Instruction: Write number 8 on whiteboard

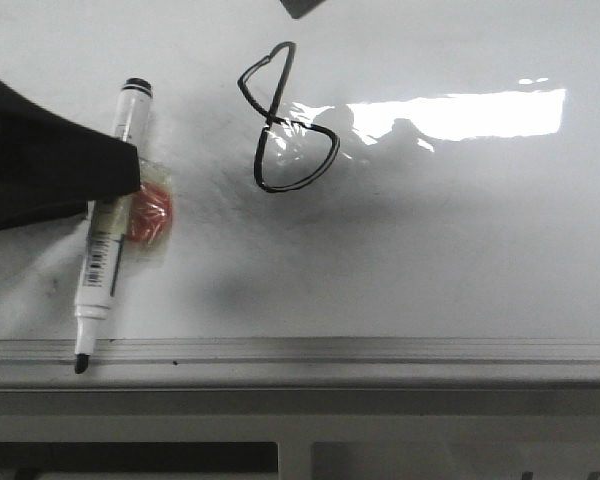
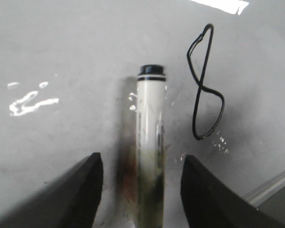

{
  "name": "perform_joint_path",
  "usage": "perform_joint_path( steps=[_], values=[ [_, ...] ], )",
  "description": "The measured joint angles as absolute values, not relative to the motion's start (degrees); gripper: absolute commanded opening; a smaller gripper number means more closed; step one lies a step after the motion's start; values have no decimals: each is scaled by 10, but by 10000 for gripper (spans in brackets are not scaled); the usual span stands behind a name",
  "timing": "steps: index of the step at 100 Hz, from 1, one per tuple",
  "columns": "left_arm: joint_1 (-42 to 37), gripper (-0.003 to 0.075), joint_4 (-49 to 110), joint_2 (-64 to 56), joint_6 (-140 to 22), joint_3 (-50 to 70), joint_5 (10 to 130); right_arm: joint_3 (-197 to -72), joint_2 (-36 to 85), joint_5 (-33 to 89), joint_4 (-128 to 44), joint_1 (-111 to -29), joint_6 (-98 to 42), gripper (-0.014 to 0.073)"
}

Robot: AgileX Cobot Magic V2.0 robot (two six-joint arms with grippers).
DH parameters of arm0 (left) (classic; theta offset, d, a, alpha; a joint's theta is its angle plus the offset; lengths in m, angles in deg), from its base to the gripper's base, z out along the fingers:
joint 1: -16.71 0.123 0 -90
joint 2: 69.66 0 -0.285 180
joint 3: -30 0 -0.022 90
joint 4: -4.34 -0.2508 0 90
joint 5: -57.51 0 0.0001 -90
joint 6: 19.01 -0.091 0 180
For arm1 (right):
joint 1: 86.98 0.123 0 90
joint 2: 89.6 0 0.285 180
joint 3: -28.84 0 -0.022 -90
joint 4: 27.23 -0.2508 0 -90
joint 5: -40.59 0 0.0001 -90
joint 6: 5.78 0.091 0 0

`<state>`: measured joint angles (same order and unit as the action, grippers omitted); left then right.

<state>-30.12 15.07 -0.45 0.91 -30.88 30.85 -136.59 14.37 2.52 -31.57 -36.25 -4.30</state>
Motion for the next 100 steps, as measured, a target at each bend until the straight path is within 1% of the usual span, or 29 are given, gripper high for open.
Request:
perform_joint_path(
  steps=[25,32,39,43,44,48,49,50,51,55,60,64,81,100],
  values=[
    [-301,407,152,-4,9,-309,290,-1366,144,23,-316,-362,-43,352],
    [-301,407,152,-7,9,-309,290,-1366,145,19,-316,-362,-43,314],
    [-301,402,153,-17,9,-309,291,-1366,149,14,-312,-362,-43,200],
    [-301,382,150,-28,10,-309,291,-1366,154,14,-308,-362,-43,109],
    [-301,368,150,-32,10,-309,291,-1366,156,14,-308,-362,-43,77],
    [-301,318,143,-44,10,-310,294,-1366,165,14,-301,-362,-43,-1],
    [-301,280,141,-50,10,-312,294,-1366,167,14,-300,-362,-43,-32],
    [-301,280,139,-53,10,-311,294,-1366,171,14,-298,-362,-43,-46],
    [-301,252,138,-59,10,-313,295,-1366,173,14,-297,-362,-43,-74],
    [-301,175,130,-75,10,-317,296,-1366,187,14,-291,-362,-43,-64],
    [-301,46,121,-101,10,-323,297,-1363,205,20,-285,-362,-43,-62],
    [-301,-24,112,-126,10,-330,299,-1357,223,31,-279,-362,-43,-62],
    [-301,-20,84,-237,10,-370,301,-1290,306,100,-238,-362,-45,-62],
    [-301,-20,48,-368,10,-436,306,-1138,425,239,-195,-362,-48,-62]
  ],
)
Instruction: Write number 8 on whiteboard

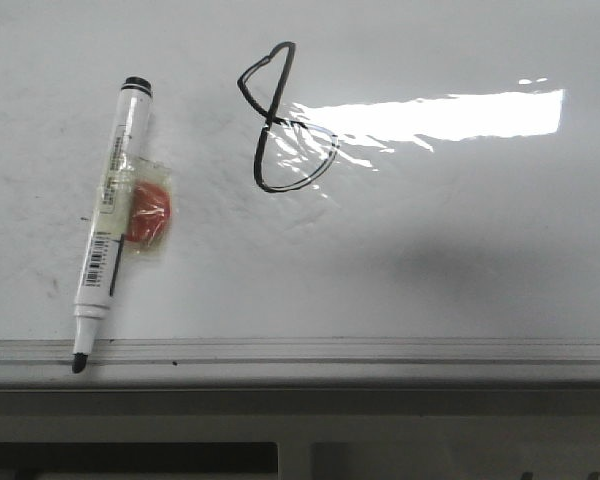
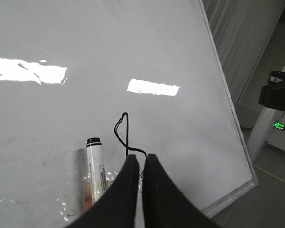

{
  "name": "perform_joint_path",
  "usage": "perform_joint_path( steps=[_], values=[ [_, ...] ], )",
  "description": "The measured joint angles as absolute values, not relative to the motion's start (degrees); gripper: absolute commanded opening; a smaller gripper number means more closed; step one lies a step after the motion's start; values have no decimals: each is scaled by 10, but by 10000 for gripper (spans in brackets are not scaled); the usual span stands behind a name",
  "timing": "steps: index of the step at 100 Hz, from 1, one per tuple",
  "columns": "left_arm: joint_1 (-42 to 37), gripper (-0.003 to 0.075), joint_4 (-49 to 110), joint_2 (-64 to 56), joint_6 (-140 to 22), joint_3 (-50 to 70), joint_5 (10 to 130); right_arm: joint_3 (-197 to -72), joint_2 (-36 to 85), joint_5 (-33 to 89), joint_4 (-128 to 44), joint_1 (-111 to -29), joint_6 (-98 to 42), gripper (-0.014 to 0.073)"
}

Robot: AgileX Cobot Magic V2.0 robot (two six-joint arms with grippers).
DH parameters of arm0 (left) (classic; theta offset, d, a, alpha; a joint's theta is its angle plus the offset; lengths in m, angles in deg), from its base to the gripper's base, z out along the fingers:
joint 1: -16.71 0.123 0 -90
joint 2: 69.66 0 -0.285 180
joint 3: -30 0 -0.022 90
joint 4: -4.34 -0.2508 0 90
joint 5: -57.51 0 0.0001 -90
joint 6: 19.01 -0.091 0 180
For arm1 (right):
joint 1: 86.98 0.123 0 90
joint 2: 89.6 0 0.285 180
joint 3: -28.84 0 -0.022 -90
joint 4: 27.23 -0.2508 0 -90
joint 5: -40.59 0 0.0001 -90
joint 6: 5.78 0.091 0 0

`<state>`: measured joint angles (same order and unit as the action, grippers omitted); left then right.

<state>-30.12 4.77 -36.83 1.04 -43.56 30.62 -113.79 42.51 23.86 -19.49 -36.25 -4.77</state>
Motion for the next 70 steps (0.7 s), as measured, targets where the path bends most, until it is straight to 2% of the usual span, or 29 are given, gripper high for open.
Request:
perform_joint_path(
  steps=[14,32,70],
  values=[
    [-301,-20,35,-436,10,-468,321,-1039,511,313,-184,-362,-48,-63],
    [-301,-20,32,-464,10,-468,332,-965,581,324,-183,-362,-48,-63],
    [-301,-20,31,-464,10,-468,336,-917,593,316,-182,-362,-49,-63]
  ],
)
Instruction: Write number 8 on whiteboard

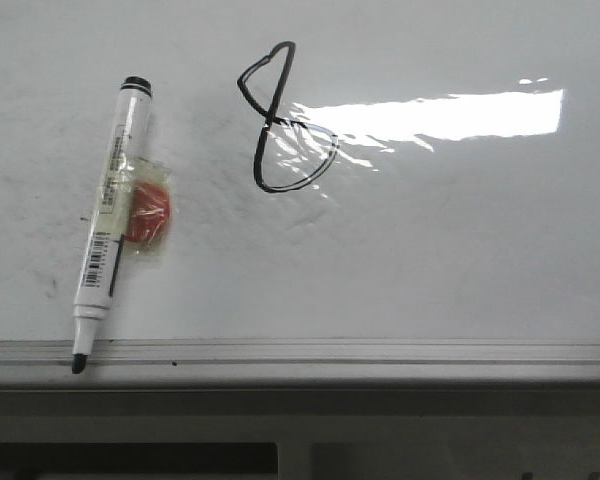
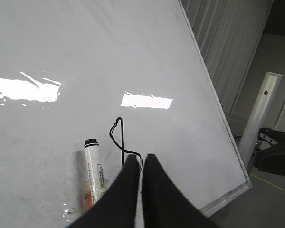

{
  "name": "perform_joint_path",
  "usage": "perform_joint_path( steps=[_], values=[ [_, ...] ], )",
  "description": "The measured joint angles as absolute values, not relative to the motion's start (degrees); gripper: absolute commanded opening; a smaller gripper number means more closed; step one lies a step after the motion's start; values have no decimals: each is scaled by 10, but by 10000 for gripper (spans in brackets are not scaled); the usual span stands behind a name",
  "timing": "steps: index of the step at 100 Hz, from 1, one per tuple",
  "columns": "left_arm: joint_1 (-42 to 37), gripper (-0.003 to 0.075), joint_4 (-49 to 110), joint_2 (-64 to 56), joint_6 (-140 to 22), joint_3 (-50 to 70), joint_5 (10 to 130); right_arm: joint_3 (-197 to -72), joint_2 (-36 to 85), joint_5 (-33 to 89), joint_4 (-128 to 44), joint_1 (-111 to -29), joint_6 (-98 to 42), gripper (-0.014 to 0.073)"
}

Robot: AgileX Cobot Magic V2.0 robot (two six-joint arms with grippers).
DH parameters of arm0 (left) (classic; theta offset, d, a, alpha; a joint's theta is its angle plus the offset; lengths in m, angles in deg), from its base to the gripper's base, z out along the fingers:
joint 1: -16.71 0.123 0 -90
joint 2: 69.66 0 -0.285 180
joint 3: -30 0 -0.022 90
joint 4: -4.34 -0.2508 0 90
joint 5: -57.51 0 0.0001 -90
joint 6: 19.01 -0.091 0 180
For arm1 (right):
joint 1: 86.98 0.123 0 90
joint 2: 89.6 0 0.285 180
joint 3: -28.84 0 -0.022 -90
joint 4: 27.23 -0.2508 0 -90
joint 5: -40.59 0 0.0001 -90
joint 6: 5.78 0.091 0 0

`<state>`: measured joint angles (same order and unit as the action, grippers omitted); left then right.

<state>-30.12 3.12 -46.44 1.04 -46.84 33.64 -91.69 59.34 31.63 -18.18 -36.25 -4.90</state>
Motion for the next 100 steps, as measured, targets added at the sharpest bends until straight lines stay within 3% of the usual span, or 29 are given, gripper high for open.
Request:
perform_joint_path(
  steps=[36,64,84,100],
  values=[
    [-275,-20,68,-467,10,-468,383,-917,593,315,-182,-362,-49,-63],
    [-77,-20,76,-552,-13,-468,543,-917,593,315,-182,-362,-49,-64],
    [80,-20,76,-622,-148,-468,618,-917,593,314,-182,-362,-49,-63],
    [139,-20,76,-621,-200,-468,677,-917,595,313,-182,-362,-49,-64]
  ],
)
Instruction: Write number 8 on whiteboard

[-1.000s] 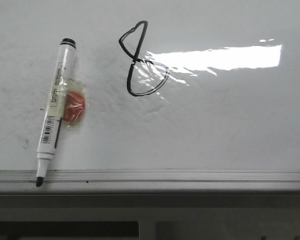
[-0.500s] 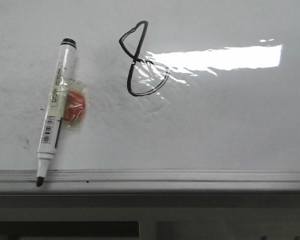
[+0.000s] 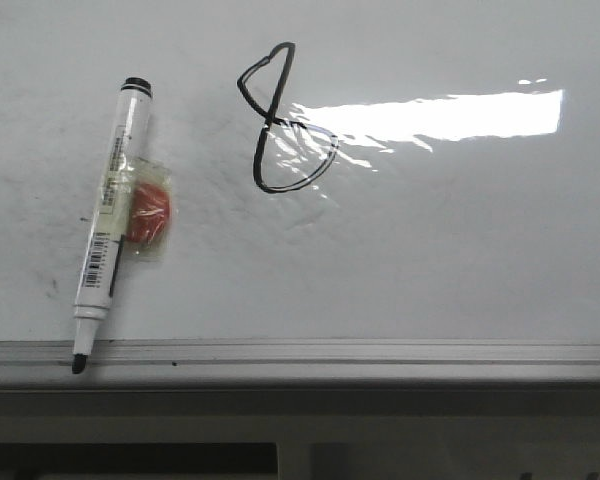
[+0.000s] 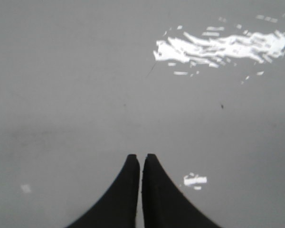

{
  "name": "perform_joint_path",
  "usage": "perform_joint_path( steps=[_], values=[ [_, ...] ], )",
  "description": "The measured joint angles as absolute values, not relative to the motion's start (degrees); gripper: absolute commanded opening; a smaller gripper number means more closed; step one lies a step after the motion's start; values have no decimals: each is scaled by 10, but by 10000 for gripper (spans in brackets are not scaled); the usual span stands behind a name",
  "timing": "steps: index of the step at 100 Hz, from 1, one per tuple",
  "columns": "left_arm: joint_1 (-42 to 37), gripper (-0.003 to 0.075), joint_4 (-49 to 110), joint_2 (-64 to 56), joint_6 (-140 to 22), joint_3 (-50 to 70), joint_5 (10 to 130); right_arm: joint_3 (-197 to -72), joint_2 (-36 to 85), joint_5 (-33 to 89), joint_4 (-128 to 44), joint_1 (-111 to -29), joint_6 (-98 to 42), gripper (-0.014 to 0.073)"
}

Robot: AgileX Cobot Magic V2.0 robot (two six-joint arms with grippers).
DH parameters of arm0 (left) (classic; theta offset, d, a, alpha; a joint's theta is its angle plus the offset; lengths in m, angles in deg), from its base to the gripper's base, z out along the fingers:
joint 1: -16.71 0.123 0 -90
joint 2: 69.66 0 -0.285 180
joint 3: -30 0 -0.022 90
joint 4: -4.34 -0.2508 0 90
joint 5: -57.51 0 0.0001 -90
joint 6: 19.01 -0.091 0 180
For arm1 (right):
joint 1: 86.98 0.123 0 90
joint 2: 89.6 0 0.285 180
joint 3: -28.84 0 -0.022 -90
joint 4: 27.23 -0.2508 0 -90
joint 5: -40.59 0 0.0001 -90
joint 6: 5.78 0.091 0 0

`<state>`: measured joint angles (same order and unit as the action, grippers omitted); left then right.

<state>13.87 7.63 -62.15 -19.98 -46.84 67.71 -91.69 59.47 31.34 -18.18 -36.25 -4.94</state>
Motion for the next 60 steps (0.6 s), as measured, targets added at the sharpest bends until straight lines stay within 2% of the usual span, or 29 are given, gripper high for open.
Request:
perform_joint_path(
  steps=[17,60],
  values=[
    [141,-20,74,-621,-199,-468,761,-917,595,313,-182,-362,-49,-64],
    [141,-20,60,-621,-197,-468,764,-917,595,313,-182,-362,-49,-64]
  ],
)
